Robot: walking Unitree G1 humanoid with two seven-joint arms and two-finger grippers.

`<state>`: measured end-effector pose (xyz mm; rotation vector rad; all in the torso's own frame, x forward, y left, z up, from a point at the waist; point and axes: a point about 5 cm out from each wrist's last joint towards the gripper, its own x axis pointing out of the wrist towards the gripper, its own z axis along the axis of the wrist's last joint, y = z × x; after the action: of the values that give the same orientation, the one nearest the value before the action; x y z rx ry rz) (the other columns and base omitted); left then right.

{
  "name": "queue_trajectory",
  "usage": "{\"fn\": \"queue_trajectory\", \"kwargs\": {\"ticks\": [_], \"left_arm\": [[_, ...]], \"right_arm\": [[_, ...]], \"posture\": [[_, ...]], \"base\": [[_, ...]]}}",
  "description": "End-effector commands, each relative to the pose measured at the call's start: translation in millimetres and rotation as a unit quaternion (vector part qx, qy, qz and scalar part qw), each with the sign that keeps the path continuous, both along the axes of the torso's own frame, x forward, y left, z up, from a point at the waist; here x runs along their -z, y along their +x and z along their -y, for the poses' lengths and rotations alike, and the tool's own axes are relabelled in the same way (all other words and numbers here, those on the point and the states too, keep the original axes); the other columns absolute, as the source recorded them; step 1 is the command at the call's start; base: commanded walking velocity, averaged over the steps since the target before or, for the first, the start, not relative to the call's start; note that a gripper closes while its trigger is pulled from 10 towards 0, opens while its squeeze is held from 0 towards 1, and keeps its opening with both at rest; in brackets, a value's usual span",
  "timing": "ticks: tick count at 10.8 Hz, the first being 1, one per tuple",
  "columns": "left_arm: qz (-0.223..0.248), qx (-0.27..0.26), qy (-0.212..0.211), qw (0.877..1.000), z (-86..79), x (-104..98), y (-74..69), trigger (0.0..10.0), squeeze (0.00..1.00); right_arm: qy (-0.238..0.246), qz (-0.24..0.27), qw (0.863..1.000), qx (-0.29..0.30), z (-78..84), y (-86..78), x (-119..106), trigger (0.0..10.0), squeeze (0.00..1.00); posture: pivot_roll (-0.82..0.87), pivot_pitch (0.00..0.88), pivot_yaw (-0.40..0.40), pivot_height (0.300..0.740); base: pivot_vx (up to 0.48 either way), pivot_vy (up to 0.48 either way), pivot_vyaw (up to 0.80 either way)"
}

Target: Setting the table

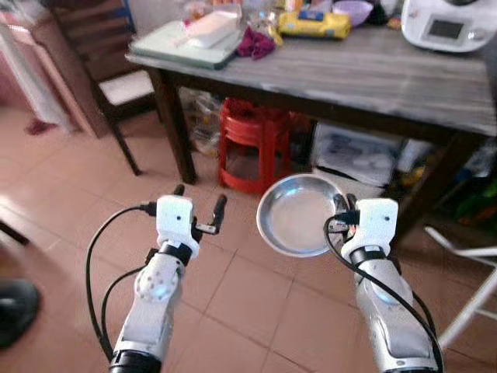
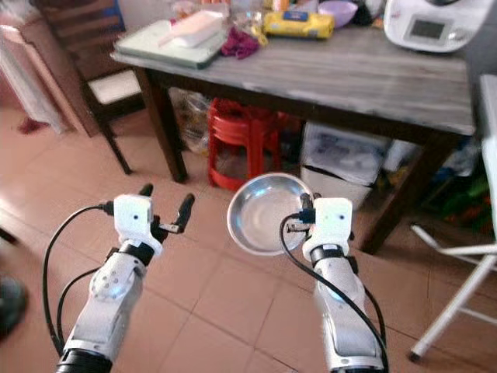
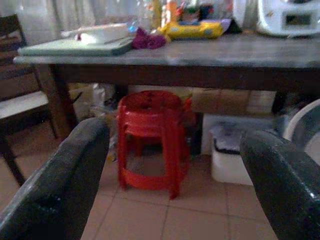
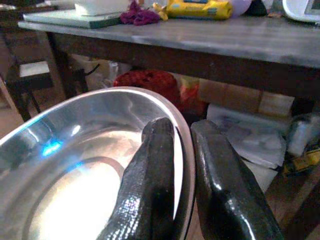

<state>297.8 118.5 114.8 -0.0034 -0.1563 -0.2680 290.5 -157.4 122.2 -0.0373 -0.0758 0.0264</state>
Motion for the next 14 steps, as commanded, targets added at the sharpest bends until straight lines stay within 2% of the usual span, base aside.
{"fn": "queue_trajectory", "kwargs": {"ticks": [1, 3, 9, 14], "left_arm": [[0.008, 0.011, -0.001, 1.000, 4.5, -3.7, -1.5, 10.0, 0.00], [0.008, 0.014, -0.001, 1.000, 4.7, -3.4, -1.7, 10.0, 0.00], [0.006, 0.019, -0.004, 1.000, 7.0, -3.4, -1.6, 10.0, 0.00], [0.045, 0.022, -0.011, 0.999, 7.4, -28.6, 5.6, 10.0, 0.00]], "right_arm": [[0.002, 0.010, 1.000, 0.006, 3.0, 0.4, -6.0, 10.0, 0.00], [0.000, 0.013, 1.000, 0.005, 2.1, 0.1, -7.1, 10.0, 0.00], [-0.004, 0.020, 1.000, 0.004, 1.4, 1.8, -9.7, 10.0, 0.00], [-0.029, 0.077, 0.997, 0.006, 4.2, -0.2, -37.6, 10.0, 0.00]], "posture": [[-0.12, 0.155, 0.082, 0.740], [-0.13, 0.156, 0.082, 0.740], [-0.12, 0.153, 0.082, 0.740], [-0.13, 0.153, 0.095, 0.740]], "base": [[0.480, 0.000, -0.80], [0.480, 0.000, -0.80], [0.480, 0.000, 0.00], [0.480, 0.000, 0.00]]}}
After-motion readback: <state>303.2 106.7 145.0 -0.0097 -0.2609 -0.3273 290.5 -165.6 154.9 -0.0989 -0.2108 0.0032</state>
